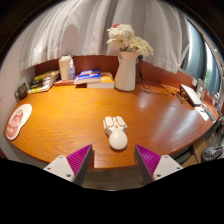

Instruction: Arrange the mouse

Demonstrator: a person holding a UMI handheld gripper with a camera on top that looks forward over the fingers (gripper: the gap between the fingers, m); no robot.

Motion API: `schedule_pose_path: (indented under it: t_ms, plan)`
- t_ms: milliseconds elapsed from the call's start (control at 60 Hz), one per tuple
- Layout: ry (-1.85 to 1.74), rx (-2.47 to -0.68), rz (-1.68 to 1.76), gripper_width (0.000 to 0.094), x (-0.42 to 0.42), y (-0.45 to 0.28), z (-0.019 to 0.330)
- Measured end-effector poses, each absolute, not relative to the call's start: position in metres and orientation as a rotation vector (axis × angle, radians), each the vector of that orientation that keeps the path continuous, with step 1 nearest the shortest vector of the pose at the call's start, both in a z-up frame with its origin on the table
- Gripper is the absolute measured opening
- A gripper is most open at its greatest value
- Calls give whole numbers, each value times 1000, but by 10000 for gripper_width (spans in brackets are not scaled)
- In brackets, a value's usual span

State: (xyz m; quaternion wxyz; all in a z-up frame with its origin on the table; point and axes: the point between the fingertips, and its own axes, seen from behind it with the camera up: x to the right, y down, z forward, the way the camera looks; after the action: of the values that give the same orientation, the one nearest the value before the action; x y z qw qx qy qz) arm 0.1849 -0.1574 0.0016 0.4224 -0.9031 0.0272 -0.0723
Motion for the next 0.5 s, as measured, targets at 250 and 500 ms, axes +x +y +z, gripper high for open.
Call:
schedule_pose_path:
  t_ms: [250, 500]
  plan:
    - [44, -2304, -96, 788, 195, -83, -10]
    - [92, -2365, -40, 520, 196, -69, -13]
